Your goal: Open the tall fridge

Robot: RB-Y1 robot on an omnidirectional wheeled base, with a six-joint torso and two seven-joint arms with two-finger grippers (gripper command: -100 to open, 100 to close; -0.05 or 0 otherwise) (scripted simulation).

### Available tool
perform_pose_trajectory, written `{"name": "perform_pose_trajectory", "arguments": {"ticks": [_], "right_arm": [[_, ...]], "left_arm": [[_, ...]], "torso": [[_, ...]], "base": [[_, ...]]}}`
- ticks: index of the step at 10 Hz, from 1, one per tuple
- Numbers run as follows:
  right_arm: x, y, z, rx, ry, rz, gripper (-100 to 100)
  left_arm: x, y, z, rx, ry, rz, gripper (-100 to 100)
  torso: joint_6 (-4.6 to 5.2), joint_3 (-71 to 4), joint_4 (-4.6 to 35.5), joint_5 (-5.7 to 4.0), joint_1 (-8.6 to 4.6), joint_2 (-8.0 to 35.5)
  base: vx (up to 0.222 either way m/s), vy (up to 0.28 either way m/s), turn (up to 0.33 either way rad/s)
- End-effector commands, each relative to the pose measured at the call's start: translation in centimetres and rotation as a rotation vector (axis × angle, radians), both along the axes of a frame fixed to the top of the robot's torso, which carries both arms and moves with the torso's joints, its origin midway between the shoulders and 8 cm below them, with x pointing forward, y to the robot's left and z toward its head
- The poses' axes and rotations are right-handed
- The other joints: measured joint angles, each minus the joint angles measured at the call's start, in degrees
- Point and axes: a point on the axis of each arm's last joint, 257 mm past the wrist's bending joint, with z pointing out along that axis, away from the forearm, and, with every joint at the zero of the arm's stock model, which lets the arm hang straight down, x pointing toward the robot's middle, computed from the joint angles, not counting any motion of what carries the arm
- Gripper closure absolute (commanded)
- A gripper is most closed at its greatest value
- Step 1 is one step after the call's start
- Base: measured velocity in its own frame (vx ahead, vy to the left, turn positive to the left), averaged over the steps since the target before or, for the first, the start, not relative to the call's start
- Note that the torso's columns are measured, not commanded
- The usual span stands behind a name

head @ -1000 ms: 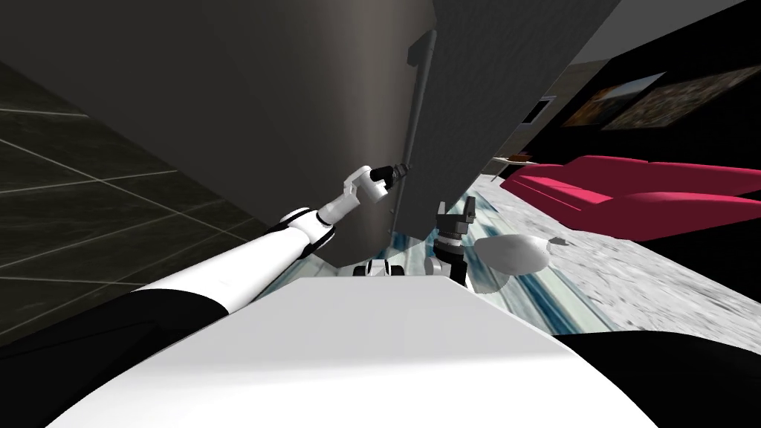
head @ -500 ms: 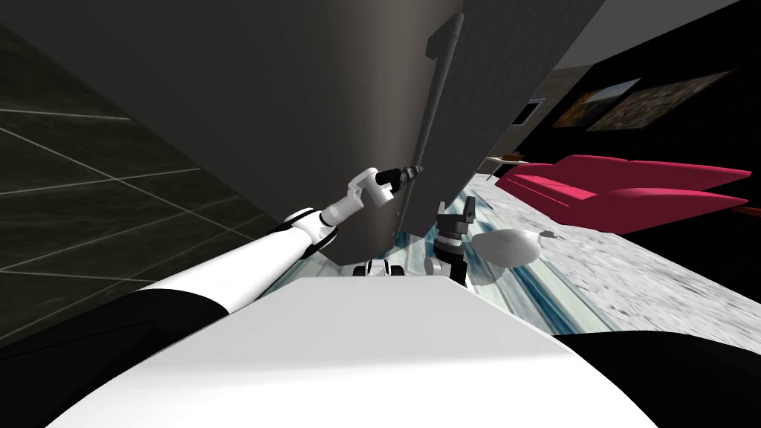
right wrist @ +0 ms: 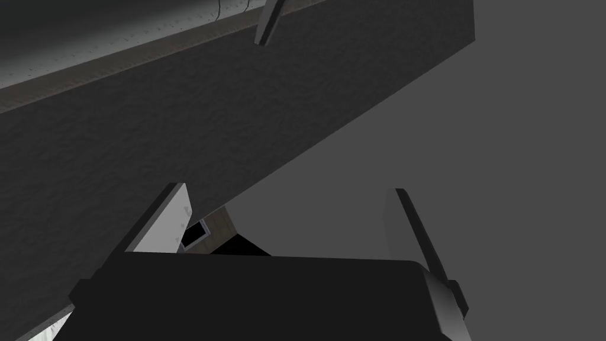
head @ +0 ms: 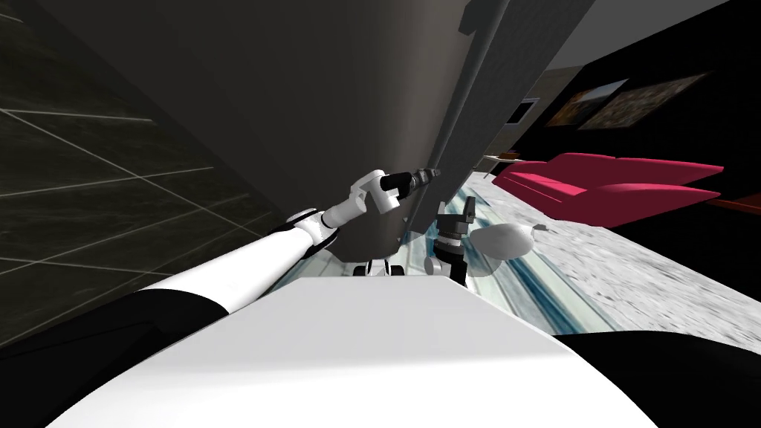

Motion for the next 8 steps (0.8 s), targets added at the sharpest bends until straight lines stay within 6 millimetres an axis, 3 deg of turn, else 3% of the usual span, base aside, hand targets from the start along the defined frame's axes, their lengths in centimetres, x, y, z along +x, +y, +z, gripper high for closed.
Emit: {"name": "perform_pose_trajectory", "arguments": {"ticks": [1,6,7,8], "right_arm": [[0.0,0.0,0.0,0.000,0.000,0.000,0],[0.0,0.0,0.0,0.000,0.000,0.000,0],[0.0,0.0,0.0,0.000,0.000,0.000,0],[0.0,0.0,0.0,0.000,0.000,0.000,0]], "left_arm": [[-1.0,-0.2,2.2,0.002,0.001,-0.009,-100],[-2.9,-0.4,5.3,0.009,0.000,-0.024,-100],[-2.2,-0.1,3.8,0.027,0.014,-0.009,-100],[-2.1,-0.1,3.6,0.030,0.018,-0.006,0]], "torso": [[-0.12,-0.16,-0.03,-0.11,-0.25,-0.30],[0.12,0.37,0.44,-0.05,-0.12,0.55],[0.13,0.53,0.49,-0.04,-0.10,0.75],[0.06,0.51,0.36,-0.10,-0.10,0.67]], "base": [[0.030,-0.021,0.049],[0.055,-0.029,0.044],[0.024,-0.004,0.003],[0.011,-0.002,-0.003]]}}
